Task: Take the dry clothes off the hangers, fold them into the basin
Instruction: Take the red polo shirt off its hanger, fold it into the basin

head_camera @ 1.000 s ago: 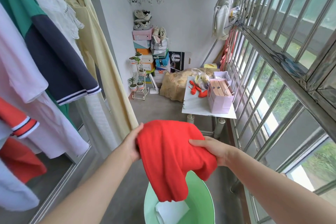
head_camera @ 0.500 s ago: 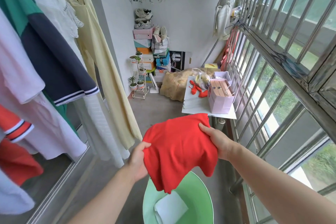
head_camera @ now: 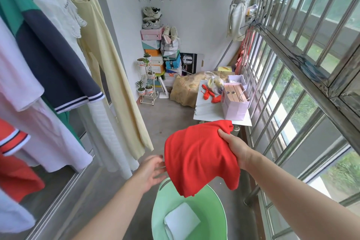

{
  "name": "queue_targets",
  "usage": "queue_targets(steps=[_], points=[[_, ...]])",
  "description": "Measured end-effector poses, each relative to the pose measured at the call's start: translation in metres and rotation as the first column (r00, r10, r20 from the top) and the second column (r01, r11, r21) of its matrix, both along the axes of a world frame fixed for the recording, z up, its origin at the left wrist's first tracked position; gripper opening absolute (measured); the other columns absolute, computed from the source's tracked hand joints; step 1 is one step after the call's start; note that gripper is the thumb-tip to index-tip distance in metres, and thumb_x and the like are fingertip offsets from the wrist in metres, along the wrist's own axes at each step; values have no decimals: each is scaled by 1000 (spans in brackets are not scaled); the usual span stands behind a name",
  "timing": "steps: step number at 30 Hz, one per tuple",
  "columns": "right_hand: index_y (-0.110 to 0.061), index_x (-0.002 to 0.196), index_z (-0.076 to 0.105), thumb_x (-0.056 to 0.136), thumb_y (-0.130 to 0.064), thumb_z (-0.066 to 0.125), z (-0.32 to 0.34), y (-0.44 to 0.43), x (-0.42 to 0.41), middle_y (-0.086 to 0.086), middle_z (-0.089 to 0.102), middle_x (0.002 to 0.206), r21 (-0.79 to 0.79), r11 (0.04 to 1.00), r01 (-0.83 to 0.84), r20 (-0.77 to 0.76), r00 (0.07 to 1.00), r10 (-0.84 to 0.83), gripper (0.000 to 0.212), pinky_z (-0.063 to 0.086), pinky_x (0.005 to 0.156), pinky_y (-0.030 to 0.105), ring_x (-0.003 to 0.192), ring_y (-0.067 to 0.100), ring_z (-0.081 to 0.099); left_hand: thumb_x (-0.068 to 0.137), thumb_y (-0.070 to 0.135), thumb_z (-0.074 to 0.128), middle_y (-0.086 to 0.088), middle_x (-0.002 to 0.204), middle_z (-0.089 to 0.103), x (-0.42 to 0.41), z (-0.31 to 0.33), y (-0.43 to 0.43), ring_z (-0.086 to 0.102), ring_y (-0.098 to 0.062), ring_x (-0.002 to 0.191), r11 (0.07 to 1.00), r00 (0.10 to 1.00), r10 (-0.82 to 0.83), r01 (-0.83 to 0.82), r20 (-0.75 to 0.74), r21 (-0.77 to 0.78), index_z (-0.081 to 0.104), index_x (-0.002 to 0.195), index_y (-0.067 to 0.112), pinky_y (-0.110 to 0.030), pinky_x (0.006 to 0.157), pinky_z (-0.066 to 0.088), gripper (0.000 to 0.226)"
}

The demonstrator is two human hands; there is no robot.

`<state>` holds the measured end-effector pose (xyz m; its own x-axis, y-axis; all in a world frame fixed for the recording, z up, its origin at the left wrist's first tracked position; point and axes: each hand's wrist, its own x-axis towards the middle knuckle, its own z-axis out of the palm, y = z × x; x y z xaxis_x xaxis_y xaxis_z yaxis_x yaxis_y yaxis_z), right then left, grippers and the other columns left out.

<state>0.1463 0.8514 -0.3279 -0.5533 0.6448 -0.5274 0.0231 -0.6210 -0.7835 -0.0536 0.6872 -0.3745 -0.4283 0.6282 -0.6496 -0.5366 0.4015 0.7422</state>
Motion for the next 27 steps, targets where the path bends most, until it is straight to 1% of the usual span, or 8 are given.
queue_targets(steps=[5, 9, 11, 13, 17, 21, 24, 27], points=[[-16, 121, 52, 98, -29, 47, -5, -11, -13, 9, 66, 101, 57, 995, 87, -30, 996, -85, 27, 51, 81, 37, 89, 22, 63, 96, 7, 39, -18, 65, 66, 11, -5, 5, 64, -23, 59, 996, 969, 86, -83, 232, -21, 55, 89, -3, -22, 42, 52, 20], [-17, 118, 52, 98, -28, 48, -10, -21, -21, 7, 66, 99, 41, 994, 98, -57, 994, -96, 24, 50, 88, 39, 90, 22, 63, 101, 37, 40, -31, 99, 62, 26, -1, 18, 61, -40, 90, 992, 895, 82, -116, 438, 51, 48, 112, -11, -44, 59, 59, 50], [-16, 120, 53, 97, -27, 49, -10, -27, -24, 9, 67, 99, 18, 997, 77, -78, 994, -75, 26, 52, 83, 39, 88, 22, 64, 94, 53, 45, -31, 110, 58, 32, 1, 25, 58, -43, 103, 983, 841, 105, -169, 531, 72, 47, 117, -10, -54, 79, 53, 67], [-15, 121, 53, 96, -28, 51, -9, -32, -28, 11, 68, 100, -30, 999, 26, -89, 996, -28, 29, 54, 71, 37, 83, 23, 66, 88, 60, 49, -25, 115, 57, 35, 5, 30, 55, -40, 111, 958, 801, 134, -255, 583, 129, 51, 117, -2, -54, 85, 46, 68], [-10, 118, 56, 96, -30, 51, -12, -34, -29, 9, 71, 89, -61, 998, -36, -59, 998, 33, 30, 53, 64, 32, 75, 19, 69, 85, 53, 59, -15, 111, 66, 28, 13, 33, 61, -29, 103, 883, 793, 239, -418, 560, 215, 59, 118, 10, -45, 83, 50, 54], [-14, 115, 57, 98, -33, 46, -22, -35, -20, 3, 71, 91, -38, 994, -98, -3, 995, 98, 28, 52, 67, 30, 81, 16, 67, 81, 52, 65, -12, 107, 68, 17, 21, 29, 62, -27, 99, 895, 838, 221, -378, 499, 238, 62, 108, 11, -43, 81, 51, 48], [-15, 113, 59, 98, -36, 45, -26, -34, -13, 3, 73, 89, -78, 982, -170, 31, 984, 173, 29, 51, 69, 31, 82, 17, 68, 87, 38, 61, -11, 84, 74, 9, 23, 28, 65, -26, 83, 920, 895, 187, -304, 406, 245, 64, 99, 13, -37, 74, 50, 28], [-19, 124, 54, 96, -47, 42, -32, -33, -5, 7, 71, 100, -158, 962, -221, 75, 969, 235, 41, 51, 76, 44, 86, 27, 67, 86, 13, 47, -4, 54, 64, 0, 21, 28, 61, -19, 49, 916, 905, 263, -343, 333, 208, 58, 79, 15, -24, 52, 49, 13]])
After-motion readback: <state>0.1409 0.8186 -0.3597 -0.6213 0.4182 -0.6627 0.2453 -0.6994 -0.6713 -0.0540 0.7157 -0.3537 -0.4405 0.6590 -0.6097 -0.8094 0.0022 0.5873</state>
